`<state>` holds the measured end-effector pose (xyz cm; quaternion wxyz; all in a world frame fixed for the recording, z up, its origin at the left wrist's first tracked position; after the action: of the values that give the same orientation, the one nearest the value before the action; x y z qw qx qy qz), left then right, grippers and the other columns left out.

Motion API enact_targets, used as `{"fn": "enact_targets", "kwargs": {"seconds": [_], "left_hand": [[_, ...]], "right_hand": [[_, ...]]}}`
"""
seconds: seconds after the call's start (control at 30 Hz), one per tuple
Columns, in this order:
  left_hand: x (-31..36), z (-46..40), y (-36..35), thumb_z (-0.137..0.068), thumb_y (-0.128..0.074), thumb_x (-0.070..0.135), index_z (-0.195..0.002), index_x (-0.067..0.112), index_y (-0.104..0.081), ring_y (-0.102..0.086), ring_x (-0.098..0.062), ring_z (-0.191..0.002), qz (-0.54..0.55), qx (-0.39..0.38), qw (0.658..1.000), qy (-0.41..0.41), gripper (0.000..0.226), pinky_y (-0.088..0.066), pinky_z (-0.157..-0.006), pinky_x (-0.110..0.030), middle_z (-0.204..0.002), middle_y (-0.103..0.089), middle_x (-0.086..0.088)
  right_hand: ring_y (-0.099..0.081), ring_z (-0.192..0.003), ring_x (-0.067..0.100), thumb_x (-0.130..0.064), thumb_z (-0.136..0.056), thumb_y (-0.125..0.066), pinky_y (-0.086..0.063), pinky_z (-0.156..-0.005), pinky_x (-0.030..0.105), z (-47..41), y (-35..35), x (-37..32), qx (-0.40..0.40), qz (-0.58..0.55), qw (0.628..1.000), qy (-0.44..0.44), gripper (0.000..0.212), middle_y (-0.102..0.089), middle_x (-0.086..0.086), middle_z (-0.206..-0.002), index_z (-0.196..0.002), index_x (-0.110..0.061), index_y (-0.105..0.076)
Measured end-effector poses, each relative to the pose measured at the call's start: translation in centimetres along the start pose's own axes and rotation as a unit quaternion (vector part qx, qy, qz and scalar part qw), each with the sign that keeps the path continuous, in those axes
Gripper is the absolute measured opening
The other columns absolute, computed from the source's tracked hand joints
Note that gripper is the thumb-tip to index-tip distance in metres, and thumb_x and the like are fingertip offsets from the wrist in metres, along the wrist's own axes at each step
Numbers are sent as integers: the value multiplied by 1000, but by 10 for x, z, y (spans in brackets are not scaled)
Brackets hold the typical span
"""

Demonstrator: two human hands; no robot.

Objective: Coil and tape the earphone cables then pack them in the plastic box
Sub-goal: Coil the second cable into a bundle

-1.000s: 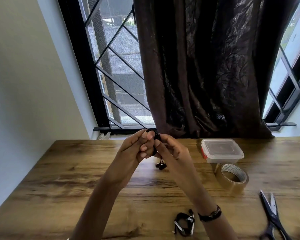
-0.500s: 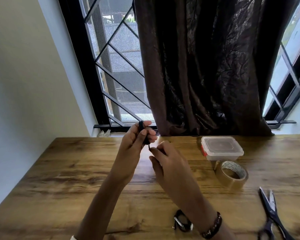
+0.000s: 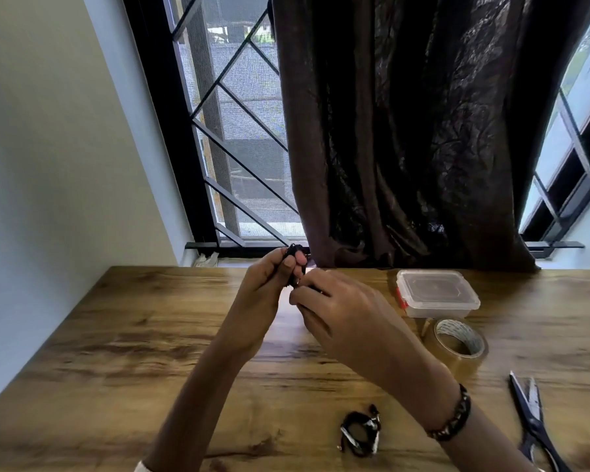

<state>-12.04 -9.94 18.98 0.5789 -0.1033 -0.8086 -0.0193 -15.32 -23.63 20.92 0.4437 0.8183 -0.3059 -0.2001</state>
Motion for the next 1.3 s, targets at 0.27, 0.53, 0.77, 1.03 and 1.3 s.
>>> {"fn": "enact_targets", "kwargs": {"seconds": [0.27, 0.53, 0.77, 1.03, 1.3], "left_hand": [[9, -5, 7, -101, -39, 10, -81, 9, -52, -42, -7, -69, -59, -29, 998, -3, 24, -37, -66, -10, -68, -44, 6], [14, -12, 14, -98, -41, 7, -86, 9, -61, -56, -5, -62, 131, 2, 987, 89, 23, -50, -64, -15, -63, -56, 6], [20, -13, 14, -97, -45, 12, -87, 8, -63, -54, -7, -64, 90, -24, 991, 97, 21, -50, -68, -15, -65, -56, 4], [23, -16, 17, -87, -51, 19, -82, 13, -64, -55, -6, -66, 93, -71, 991, 67, 16, -49, -68, -15, -65, -55, 8], [26, -19, 13, -81, -62, 32, -79, 22, -74, -57, -3, -67, 79, -98, 991, 50, 16, -50, -71, -15, -65, -57, 11]], "right_hand": [[-64, -76, 19, -11, -86, -64, -54, -52, 36, 3, 0, 7, -20, -7, 1000, -2, 10, -64, 0, -89, -93, -16, -68], [-63, -76, 20, -13, -88, -63, -54, -52, 38, 9, -17, 0, 31, -40, 999, -19, 11, -64, 1, -93, -99, -13, -66], [-63, -83, 13, -37, -93, -60, -53, -68, 34, 7, -21, 2, 48, -157, 986, -26, 26, -62, -5, -101, -106, -15, -65], [-58, -80, 6, -21, -96, -58, -45, -71, 11, 9, -22, 15, 220, -241, 936, -130, 14, -60, -1, -90, -94, -8, -62], [-62, -113, 7, -32, -93, -57, -48, -95, 23, -12, -24, 31, 150, -540, 802, -209, 33, -68, -6, -119, -125, -23, -60]]}}
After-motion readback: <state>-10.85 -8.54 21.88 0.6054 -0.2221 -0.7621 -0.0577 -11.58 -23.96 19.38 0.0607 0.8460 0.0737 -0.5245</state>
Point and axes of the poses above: each hand's wrist, its own z-axis away from the middle knuckle, its own y-axis out of the back of the hand, x = y × z, the point moved 1 cm from there along -z, towards the middle knuckle
